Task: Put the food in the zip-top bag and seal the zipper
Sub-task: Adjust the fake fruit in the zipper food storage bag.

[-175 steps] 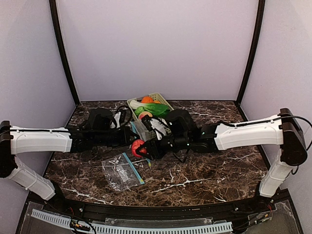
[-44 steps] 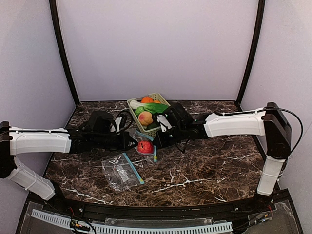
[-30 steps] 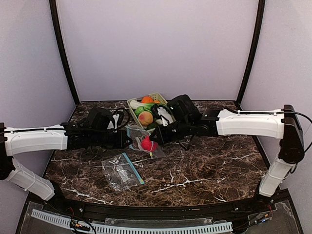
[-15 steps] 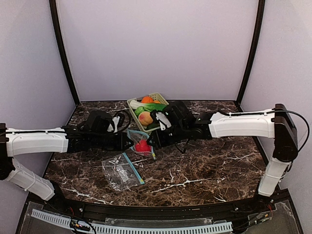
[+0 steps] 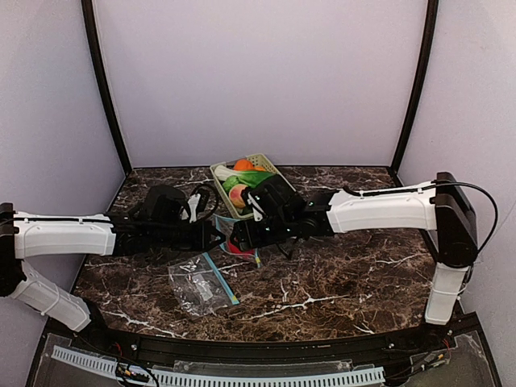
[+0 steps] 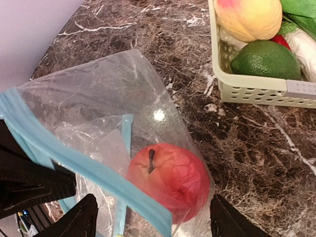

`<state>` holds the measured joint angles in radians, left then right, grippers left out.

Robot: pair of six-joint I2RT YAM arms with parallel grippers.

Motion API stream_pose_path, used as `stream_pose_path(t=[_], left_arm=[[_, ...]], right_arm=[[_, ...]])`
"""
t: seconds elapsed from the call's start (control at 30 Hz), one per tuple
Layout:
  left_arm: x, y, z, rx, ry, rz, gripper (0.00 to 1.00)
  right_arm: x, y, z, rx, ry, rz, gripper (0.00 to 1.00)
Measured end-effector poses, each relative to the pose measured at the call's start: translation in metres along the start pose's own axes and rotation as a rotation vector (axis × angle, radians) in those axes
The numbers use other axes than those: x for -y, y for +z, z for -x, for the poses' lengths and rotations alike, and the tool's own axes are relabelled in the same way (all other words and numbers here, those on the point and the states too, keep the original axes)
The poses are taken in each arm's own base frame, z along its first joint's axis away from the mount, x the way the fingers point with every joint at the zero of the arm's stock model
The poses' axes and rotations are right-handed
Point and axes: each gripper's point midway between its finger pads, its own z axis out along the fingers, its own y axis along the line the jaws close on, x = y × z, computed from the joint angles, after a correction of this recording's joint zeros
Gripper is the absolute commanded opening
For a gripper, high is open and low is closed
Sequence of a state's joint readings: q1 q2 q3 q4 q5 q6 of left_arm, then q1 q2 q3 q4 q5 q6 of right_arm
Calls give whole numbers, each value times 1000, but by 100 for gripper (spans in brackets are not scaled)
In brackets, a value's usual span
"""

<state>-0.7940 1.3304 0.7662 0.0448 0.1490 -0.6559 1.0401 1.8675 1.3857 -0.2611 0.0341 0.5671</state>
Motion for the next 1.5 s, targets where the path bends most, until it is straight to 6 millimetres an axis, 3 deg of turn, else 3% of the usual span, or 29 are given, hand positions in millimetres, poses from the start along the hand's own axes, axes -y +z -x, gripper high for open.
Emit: stream_pose_path(t=[0.37,0.53,1.2,1.37,1.5], left_arm=[[2,1,-1,8,0,-26,1],[3,0,0,15,2,-32,1],[-4,-13,13,86,4,29,1],[-6,-13,11,79,3,39,1],[-3,-11,11,63,11,25,1]], right_arm=[[23,26,28,65,31,-200,85],[38,40,16,24,16,-276,85],[66,31,-5,-48,-11,-412,88],[64,29,-8,-65,-12,-403,90],[52,22,-11,-89,-28,-326,95]])
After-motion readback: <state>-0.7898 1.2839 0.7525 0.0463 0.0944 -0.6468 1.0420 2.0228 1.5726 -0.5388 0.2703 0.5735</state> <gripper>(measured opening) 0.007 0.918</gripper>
